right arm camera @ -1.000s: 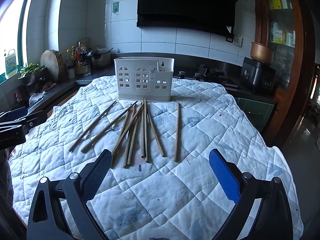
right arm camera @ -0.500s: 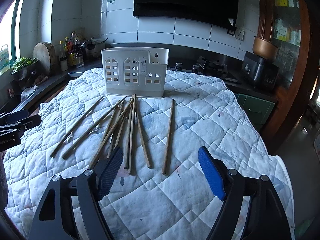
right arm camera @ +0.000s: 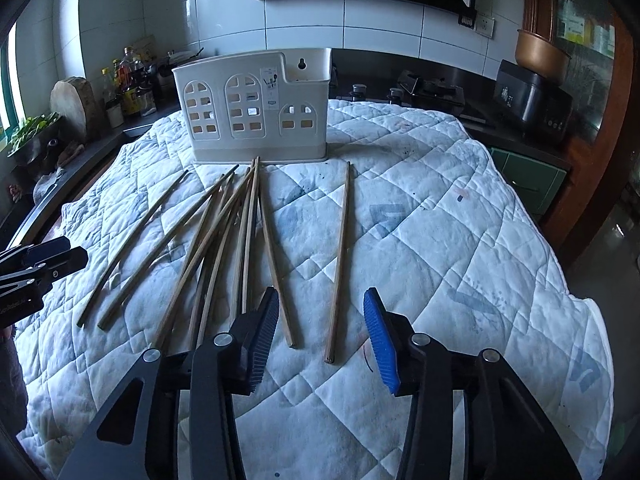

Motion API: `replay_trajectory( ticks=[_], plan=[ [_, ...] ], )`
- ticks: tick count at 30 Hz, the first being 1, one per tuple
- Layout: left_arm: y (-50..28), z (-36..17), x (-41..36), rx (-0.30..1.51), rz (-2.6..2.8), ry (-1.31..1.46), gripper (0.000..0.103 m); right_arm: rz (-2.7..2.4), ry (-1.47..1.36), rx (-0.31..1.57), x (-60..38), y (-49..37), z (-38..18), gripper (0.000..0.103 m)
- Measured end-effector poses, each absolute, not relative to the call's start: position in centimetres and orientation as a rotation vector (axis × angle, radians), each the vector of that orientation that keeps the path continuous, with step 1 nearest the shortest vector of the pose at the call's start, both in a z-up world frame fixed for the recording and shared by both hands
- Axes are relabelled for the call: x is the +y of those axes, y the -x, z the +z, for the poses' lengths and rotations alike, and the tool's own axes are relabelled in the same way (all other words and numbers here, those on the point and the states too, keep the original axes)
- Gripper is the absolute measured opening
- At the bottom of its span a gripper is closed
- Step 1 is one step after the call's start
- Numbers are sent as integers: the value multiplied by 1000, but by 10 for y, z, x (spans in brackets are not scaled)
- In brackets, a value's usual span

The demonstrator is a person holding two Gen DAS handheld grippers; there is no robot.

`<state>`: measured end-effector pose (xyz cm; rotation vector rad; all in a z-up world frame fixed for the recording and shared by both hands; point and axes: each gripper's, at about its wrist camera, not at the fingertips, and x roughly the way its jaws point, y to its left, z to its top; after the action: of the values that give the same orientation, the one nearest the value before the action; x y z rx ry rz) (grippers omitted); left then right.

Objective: Organize utensils
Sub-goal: 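Lower the right tool onto a wooden chopstick and close while the left tool grasps another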

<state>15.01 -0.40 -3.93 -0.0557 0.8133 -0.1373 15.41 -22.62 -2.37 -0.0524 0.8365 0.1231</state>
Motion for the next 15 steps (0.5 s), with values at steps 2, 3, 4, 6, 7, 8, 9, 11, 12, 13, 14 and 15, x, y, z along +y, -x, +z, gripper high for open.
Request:
replay_trajectory(
  ticks=[2, 3, 4, 6, 7, 8, 9, 11, 12, 13, 14, 15],
  plan=[
    [-155, -44, -3, 830, -148, 70, 49, 121, 56, 854, -226, -159, -29, 37],
    [-157, -46, -3, 838, -152, 76, 47, 125, 55, 861, -226, -161, -31, 33],
    [-159, -48, -2, 845, -153, 80, 46, 129, 55, 868, -226, -162, -33, 32],
    [-162, -51, -2, 855, -159, 87, 43, 126, 59, 876, -226, -165, -35, 31],
    [-164, -53, -2, 859, -163, 89, 41, 126, 61, 879, -226, -167, -37, 29],
    [-165, -54, -3, 865, -171, 96, 40, 128, 61, 883, -226, -168, -38, 28],
    [-167, -56, -4, 870, -176, 96, 39, 128, 60, 886, -226, -169, -39, 28],
    [-170, -58, -8, 875, -183, 82, 36, 128, 59, 892, -226, -171, -41, 28],
    [-172, -58, -10, 877, -186, 75, 34, 129, 58, 895, -226, -172, -42, 27],
    [-173, -59, -11, 880, -188, 70, 32, 129, 58, 897, -226, -173, -43, 26],
    [-175, -60, -13, 883, -190, 66, 30, 129, 59, 899, -226, -174, -43, 26],
    [-178, -61, -13, 888, -192, 64, 27, 131, 59, 902, -226, -175, -44, 26]
  ],
)
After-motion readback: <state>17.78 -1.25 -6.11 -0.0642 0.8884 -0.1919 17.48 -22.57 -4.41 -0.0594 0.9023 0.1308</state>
